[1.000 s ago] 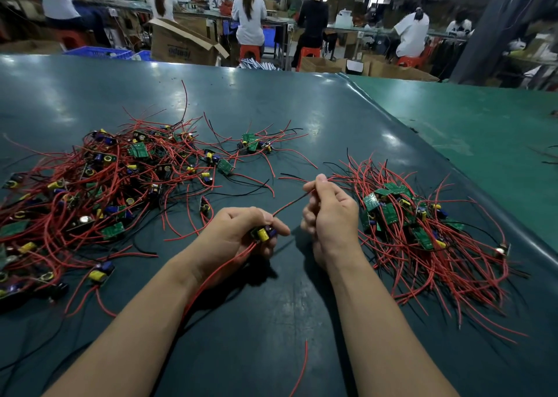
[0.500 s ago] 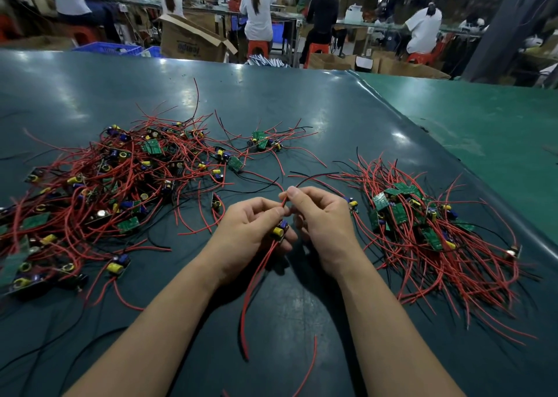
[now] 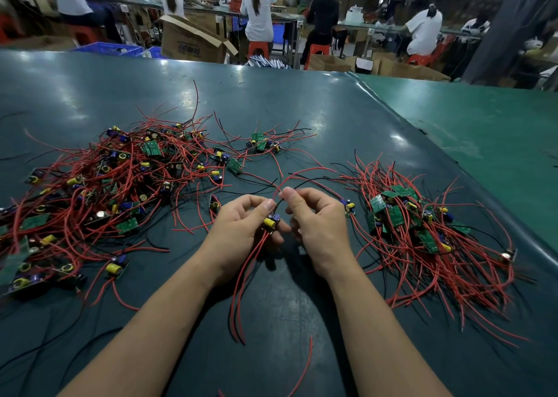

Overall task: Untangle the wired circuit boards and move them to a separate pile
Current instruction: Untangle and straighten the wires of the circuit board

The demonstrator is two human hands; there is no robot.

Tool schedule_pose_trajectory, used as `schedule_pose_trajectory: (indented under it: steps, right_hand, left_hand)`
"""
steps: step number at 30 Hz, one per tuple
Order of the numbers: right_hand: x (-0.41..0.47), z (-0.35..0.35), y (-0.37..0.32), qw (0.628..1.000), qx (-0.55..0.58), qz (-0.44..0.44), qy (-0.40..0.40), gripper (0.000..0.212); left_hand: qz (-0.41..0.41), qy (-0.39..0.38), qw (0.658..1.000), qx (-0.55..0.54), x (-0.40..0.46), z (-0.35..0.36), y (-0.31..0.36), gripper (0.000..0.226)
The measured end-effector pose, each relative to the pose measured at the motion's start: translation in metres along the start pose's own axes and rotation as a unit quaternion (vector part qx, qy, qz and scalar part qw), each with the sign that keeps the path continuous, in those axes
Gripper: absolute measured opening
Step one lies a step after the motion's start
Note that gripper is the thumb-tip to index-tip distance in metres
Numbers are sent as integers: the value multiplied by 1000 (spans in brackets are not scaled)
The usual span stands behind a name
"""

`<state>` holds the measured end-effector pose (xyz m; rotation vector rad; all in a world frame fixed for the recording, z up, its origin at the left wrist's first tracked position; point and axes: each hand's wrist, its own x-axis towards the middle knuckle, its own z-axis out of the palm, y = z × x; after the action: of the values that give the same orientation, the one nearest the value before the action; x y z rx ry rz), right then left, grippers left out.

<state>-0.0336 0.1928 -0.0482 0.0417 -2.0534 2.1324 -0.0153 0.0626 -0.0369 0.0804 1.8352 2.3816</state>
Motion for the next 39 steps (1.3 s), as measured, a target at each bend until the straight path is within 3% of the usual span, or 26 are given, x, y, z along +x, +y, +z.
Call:
schedule_pose_trajectory:
  steps: [3,10,19,29,31,33,35,37,39]
  right_hand:
    - [-2,1,-2,998,32,19,-60,18]
    - [-1,-3,-4,995,85,50,-33,18]
    - [12,-17,-9,955,260,75,124,18]
    - [19,-23,-12,928,313,97,179,20]
    - [19,-24,-11,926,313,104,182,25]
    - [18,-23,-10,936,293,116,157,33]
    - [16,-18,-9,961,231,112,102,26]
    - [9,-9,-8,989,113,90,15,8]
    - [2,-3,-9,993,56,66,-79,12]
  left_hand:
    - [-14,-7,1000,6,1,-1,2,13]
    - [-31,-39,999,1,1,-1,4,14]
    - [-53,-95,994,32,0,-4,6,22]
    - [-87,-163,983,-24,-1,-12,8,14]
    - [-75,-182,978,-70,0,-15,7,28]
    - [-59,-171,977,-115,1,-18,8,47]
    - [-45,-146,974,-168,3,-19,9,49]
    - [-46,-122,962,-238,5,-19,11,47]
    - [-53,-106,943,-310,6,-20,12,48]
